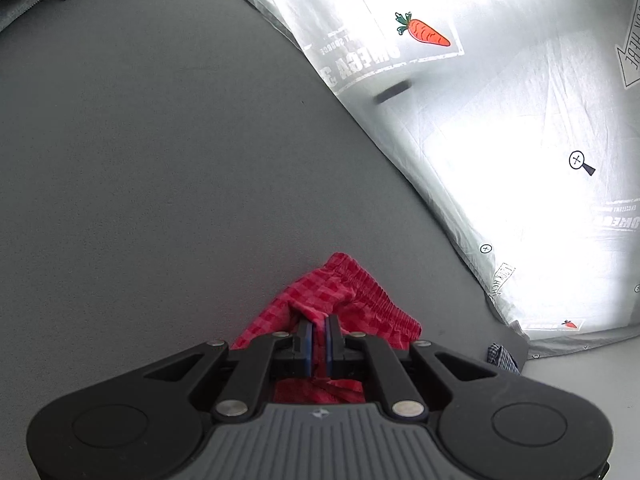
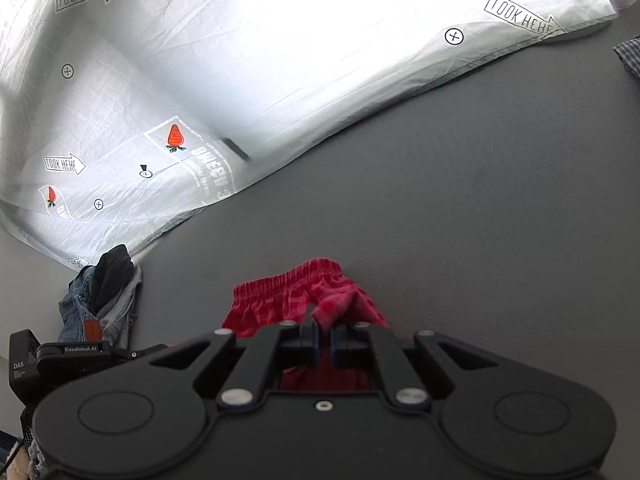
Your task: Fold clothes
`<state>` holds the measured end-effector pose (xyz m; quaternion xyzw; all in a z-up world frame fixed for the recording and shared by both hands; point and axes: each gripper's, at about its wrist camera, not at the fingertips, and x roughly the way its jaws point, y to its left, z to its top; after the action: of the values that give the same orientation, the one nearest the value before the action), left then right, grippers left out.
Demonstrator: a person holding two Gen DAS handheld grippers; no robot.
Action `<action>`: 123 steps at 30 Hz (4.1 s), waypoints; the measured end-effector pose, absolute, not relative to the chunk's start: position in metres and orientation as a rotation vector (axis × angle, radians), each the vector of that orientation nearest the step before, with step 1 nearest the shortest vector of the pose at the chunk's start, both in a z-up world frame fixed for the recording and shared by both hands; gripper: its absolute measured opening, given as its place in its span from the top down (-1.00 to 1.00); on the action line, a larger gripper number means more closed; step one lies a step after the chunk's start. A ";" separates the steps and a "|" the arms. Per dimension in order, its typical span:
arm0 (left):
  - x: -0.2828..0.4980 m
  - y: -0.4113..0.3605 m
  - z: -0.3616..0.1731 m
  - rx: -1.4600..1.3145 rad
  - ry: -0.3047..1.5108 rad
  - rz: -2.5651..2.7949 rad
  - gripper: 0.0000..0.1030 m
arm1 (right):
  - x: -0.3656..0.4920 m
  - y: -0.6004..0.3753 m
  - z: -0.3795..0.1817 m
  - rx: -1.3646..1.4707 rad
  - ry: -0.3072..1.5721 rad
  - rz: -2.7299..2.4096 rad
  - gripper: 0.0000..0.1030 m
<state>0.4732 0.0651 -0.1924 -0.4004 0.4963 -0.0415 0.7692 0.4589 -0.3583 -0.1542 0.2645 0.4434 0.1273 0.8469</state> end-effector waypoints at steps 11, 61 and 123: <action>0.502 0.072 -0.197 -0.800 1.039 -0.024 0.16 | 0.494 -0.384 -0.166 0.671 0.909 0.156 0.02; 0.514 -0.021 -0.192 -0.252 1.052 -0.125 -0.02 | 0.465 -0.362 -0.175 0.401 0.989 0.068 0.49; 0.506 0.004 -0.239 -0.533 1.018 -0.313 -0.27 | 0.528 -0.322 -0.235 0.342 0.959 0.633 -0.09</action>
<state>0.5064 0.0038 -0.2395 -0.2509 0.4794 -0.1475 0.8279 0.5276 -0.3221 -0.2351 0.1610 0.4511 0.2980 0.8257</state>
